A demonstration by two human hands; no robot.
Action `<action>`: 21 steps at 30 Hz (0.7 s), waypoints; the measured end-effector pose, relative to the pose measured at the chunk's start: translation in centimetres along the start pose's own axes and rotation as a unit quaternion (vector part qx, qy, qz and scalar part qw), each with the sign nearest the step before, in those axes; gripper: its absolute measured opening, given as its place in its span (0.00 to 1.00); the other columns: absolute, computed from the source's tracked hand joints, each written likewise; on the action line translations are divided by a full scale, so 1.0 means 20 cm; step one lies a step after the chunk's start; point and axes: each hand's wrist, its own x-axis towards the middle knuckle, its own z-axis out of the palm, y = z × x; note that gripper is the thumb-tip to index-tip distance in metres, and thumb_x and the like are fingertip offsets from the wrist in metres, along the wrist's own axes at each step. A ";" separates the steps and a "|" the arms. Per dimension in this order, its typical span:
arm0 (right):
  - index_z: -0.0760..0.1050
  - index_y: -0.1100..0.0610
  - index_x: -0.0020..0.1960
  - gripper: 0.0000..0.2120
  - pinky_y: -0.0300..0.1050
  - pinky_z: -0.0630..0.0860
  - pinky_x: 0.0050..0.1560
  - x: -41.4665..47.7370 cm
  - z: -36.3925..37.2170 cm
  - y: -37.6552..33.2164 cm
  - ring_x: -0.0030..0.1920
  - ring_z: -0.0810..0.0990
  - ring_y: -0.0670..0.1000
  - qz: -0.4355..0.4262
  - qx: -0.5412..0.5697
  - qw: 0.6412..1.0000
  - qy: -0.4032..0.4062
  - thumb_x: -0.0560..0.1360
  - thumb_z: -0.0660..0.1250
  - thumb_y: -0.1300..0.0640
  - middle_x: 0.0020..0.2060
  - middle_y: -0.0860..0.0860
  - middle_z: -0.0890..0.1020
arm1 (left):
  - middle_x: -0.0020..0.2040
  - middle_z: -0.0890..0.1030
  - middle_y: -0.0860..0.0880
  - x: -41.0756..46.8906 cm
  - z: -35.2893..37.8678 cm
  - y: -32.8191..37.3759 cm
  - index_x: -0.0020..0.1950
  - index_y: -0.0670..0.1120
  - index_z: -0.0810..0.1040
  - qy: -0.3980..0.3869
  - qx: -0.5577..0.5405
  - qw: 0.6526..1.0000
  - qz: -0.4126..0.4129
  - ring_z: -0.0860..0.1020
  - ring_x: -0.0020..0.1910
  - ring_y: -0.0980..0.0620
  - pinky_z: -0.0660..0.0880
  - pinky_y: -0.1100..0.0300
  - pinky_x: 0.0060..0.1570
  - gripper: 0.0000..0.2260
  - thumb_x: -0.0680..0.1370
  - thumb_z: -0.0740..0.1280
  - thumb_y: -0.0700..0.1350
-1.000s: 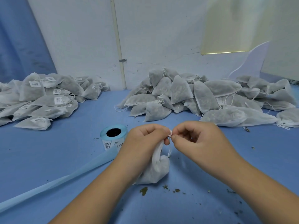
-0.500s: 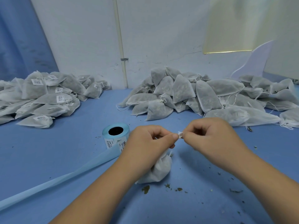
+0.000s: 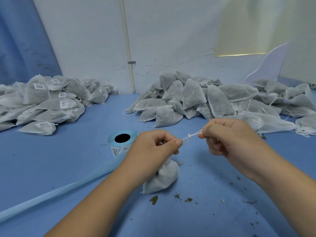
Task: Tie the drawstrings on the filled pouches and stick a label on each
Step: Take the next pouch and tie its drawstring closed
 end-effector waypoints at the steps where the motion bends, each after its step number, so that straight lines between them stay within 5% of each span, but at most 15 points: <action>1: 0.78 0.56 0.29 0.04 0.40 0.59 0.25 0.01 -0.01 0.00 0.27 0.59 0.50 0.000 -0.011 1.000 0.001 0.60 0.66 0.58 0.25 0.51 0.64 | 0.29 0.81 0.57 0.00 0.00 0.00 0.35 0.50 0.82 0.002 0.004 1.000 0.002 0.71 0.23 0.64 0.64 0.74 0.25 0.08 0.75 0.73 0.46; 9: 0.74 0.55 0.25 0.07 0.41 0.58 0.25 0.03 -0.06 0.01 0.27 0.60 0.49 0.016 0.004 0.999 -0.032 0.61 0.63 0.59 0.26 0.51 0.64 | 0.31 0.82 0.57 -0.01 0.01 -0.01 0.34 0.53 0.82 -0.044 0.018 0.999 0.012 0.72 0.27 0.66 0.67 0.74 0.29 0.10 0.75 0.72 0.47; 14: 0.75 0.54 0.25 0.08 0.40 0.59 0.25 0.07 -0.11 0.03 0.28 0.62 0.49 0.020 -0.020 0.998 0.051 0.63 0.64 0.59 0.25 0.50 0.66 | 0.44 0.85 0.54 -0.02 0.00 -0.03 0.47 0.54 0.84 -0.153 0.001 0.988 -0.012 0.82 0.44 0.58 0.76 0.65 0.47 0.06 0.72 0.73 0.53; 18: 0.72 0.53 0.21 0.20 0.41 0.59 0.26 0.10 -0.18 0.05 0.27 0.62 0.49 0.021 -0.017 0.993 0.116 0.71 0.62 0.65 0.24 0.48 0.66 | 0.41 0.79 0.61 -0.03 0.02 -0.04 0.50 0.58 0.80 -0.259 0.107 0.960 0.004 0.76 0.40 0.61 0.72 0.67 0.45 0.11 0.70 0.71 0.59; 21: 0.73 0.53 0.23 0.19 0.42 0.60 0.27 0.11 -0.22 0.05 0.28 0.63 0.49 0.018 -0.030 0.989 0.144 0.70 0.62 0.65 0.25 0.49 0.67 | 0.38 0.79 0.57 -0.03 0.03 -0.04 0.48 0.55 0.81 -0.250 0.146 0.957 0.005 0.74 0.37 0.61 0.71 0.65 0.43 0.11 0.71 0.68 0.58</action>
